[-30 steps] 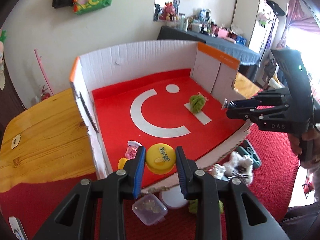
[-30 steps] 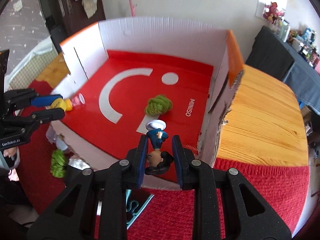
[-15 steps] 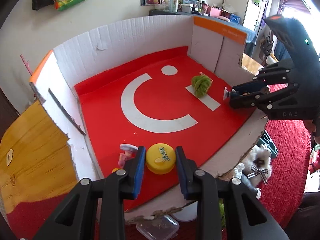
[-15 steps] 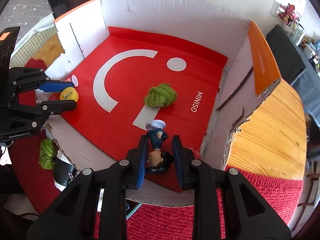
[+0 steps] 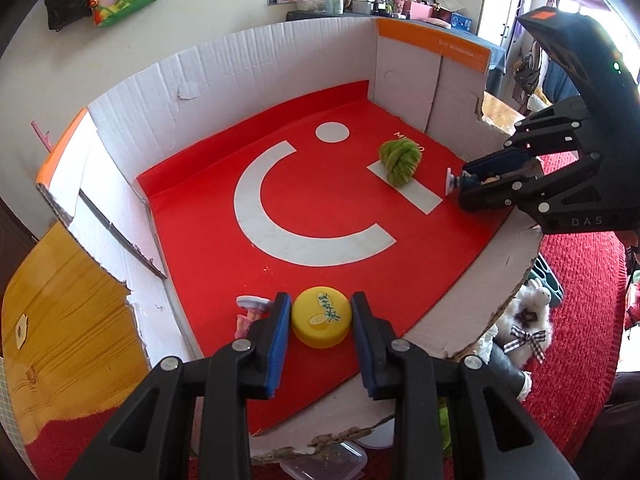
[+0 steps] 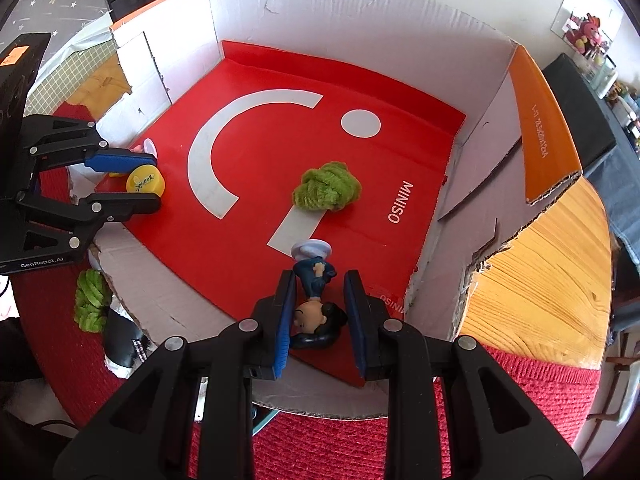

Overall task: Organize objects
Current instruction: 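Carry the yellow lid and figurine with both tools into the box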

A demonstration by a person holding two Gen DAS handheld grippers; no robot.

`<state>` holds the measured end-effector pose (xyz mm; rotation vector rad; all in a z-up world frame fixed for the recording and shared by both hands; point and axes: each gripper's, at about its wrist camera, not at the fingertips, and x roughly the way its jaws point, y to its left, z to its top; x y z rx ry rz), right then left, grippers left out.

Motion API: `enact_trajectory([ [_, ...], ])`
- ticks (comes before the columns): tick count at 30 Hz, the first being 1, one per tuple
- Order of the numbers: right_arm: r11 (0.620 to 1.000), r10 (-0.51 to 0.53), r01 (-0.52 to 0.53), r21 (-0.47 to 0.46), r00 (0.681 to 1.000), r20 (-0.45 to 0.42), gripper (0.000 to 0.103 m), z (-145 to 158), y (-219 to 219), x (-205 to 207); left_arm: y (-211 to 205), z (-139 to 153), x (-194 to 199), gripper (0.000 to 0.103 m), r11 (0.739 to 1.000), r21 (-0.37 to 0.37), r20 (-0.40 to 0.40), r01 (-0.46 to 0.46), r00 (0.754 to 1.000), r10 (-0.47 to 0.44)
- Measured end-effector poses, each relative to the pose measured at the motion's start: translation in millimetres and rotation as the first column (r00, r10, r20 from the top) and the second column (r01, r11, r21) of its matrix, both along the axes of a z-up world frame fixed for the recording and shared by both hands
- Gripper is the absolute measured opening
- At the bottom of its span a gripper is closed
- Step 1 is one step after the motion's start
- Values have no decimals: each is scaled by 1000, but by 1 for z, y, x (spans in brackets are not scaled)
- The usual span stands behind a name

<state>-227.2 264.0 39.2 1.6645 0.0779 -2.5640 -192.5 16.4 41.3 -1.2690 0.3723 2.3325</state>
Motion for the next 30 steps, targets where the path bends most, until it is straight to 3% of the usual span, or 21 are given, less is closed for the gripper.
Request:
enact_trajectory([
  [30, 1000, -3, 3, -1, 1000, 15, 24, 5, -1, 0, 0, 2, -1, 36, 1000, -10, 0, 18, 1000, -18],
])
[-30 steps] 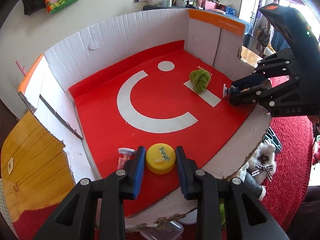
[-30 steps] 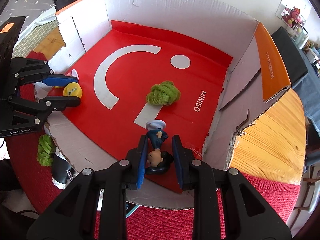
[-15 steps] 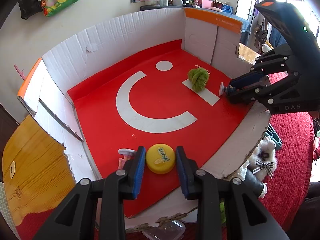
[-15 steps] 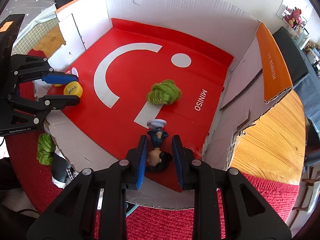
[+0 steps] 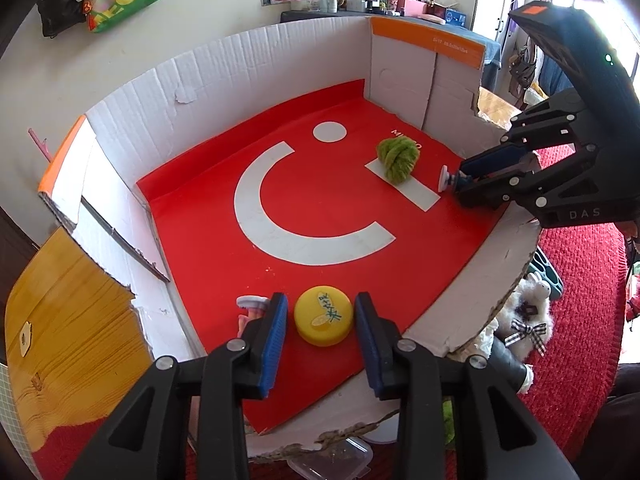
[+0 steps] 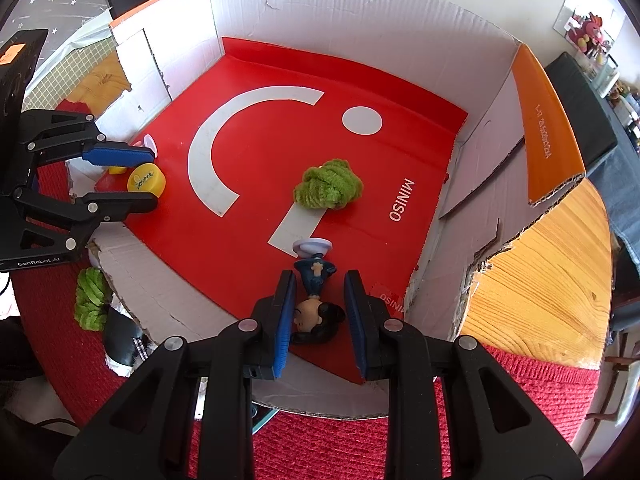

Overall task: Organize objects
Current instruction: 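Carry the yellow lid and figurine with both tools into the box, then release the lid and figurine in the box and withdraw both tools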

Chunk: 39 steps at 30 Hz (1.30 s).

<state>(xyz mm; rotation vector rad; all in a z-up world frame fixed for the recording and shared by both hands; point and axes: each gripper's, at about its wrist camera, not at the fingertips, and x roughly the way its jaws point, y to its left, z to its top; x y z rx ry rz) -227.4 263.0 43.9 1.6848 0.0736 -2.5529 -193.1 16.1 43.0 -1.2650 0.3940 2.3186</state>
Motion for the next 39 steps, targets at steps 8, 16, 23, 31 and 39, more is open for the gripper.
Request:
enact_trajectory([
  [8, 1000, -9, 9, -10, 1000, -2, 24, 3, -2, 0, 0, 1, 0, 37, 1000, 13, 2, -3, 1000, 3],
  [16, 1000, -17, 17, -17, 999, -27, 24, 6, 2, -1, -2, 7, 3, 43, 999, 40, -9, -8, 1000, 8],
  [23, 999, -36, 33, -34, 997, -73, 24, 20, 3, 7, -8, 18, 11, 43, 997, 72, -25, -30, 999, 32],
  [31, 997, -57, 48, -61, 986, -158, 24, 42, -1, 27, -21, 35, 28, 43, 989, 130, -53, -70, 996, 77],
  [39, 994, -77, 58, -87, 970, -231, 24, 56, -11, 51, -34, 49, 51, 43, 978, 176, -83, -110, 988, 126],
])
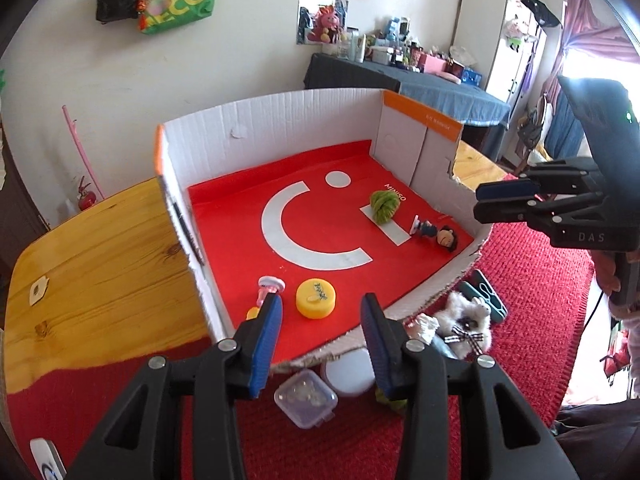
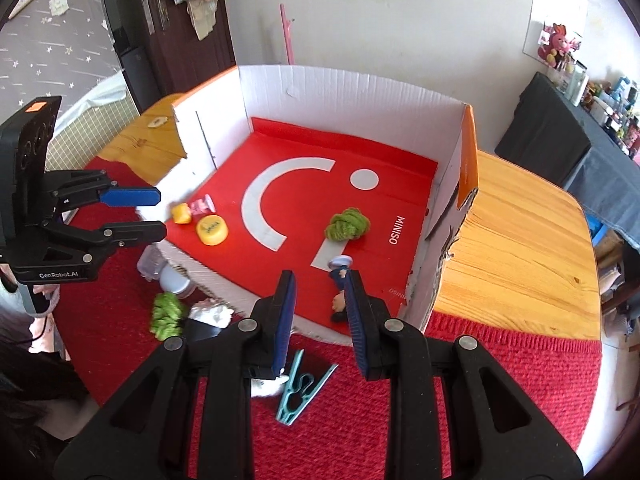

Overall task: Organize objects
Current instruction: 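Release the lid and figurine in the box and withdraw both tools, then move the left tool toward the clear container while the right tool approaches the teal clothespin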

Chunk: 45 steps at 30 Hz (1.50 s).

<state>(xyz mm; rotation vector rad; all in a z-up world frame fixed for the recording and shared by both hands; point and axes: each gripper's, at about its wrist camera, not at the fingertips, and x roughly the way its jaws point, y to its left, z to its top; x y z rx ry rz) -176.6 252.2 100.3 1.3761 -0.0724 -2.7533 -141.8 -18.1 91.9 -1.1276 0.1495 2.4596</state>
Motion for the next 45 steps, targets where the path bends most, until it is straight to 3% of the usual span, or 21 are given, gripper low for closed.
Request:
enact_trajectory([
  [5, 1000, -17, 18, 15, 998, -60, 24, 6, -9, 19, -7, 6, 18, 50, 999, 19, -32, -27, 999, 27],
  [17, 997, -72, 71, -10, 980, -187, 26, 7, -27, 62, -9, 4, 58, 50, 993, 62, -103, -100, 989, 106],
  [20, 996, -91, 91, -12, 972, -216, 44, 1, -32, 72, -8, -2, 68, 51, 991, 61, -120, -121, 984, 128],
  [21, 995, -99, 98, -14, 968, -232, 60, -1, -33, 75, -7, -5, 70, 52, 990, 62, -119, -123, 984, 130],
  [22, 994, -107, 107, -17, 962, -251, 65, -2, -35, 80, -7, -7, 72, 54, 990, 66, -117, -125, 984, 132],
  [27, 987, -159, 151, -51, 950, -270, 65, -17, -38, 89, -6, -16, 80, 54, 985, 89, -115, -147, 981, 157],
  [29, 982, -186, 173, -71, 942, -278, 66, -23, -38, 93, -6, -20, 82, 63, 982, 97, -111, -160, 979, 170],
  [31, 977, -210, 195, -82, 936, -282, 70, -28, -39, 95, -7, -23, 83, 64, 980, 101, -107, -173, 977, 184],
  [37, 970, -241, 234, -59, 926, -290, 75, -38, -43, 99, -7, -32, 87, 71, 976, 88, -113, -199, 971, 208],
  [45, 964, -265, 264, -40, 929, -256, 78, -52, -41, 98, -9, -47, 85, 72, 972, 99, -61, -214, 974, 220],
])
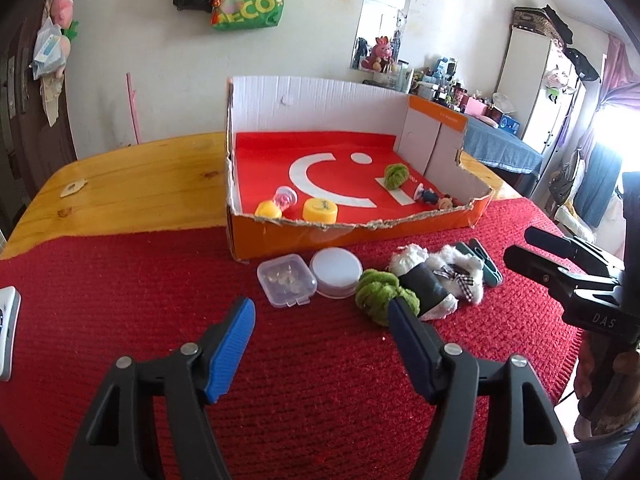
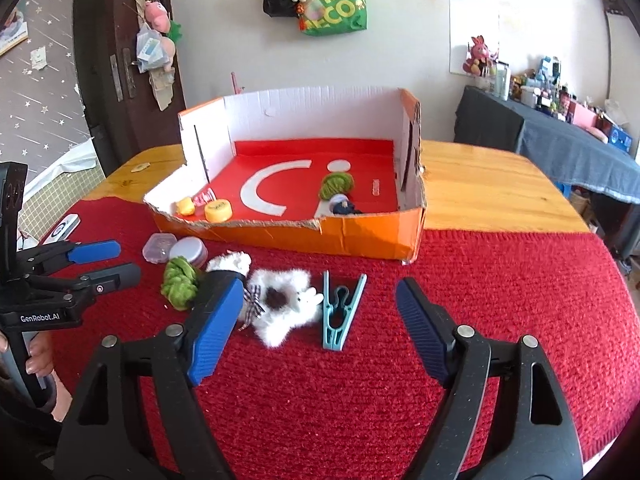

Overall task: Organize objects
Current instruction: 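Move the left tool toward the clear container while the right tool approaches the teal clothespin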

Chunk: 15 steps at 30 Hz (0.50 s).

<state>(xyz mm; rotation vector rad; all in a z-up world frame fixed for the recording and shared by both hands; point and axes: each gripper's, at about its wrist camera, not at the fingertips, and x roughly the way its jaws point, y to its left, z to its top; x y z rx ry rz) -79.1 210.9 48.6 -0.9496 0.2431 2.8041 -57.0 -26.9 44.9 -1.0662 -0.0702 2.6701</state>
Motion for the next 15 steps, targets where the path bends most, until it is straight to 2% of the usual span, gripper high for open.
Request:
enact_trajectory([
  [4, 1000, -14, 14, -6, 1000, 19, 78, -5, 4, 0, -1, 0, 0, 76, 1000, -1, -4, -5, 1000, 5],
  [15, 1000, -26, 27, -15, 998, 50, 80, -10, 10, -2, -11, -8, -17, 76, 999, -12, 57, -43, 997, 43],
])
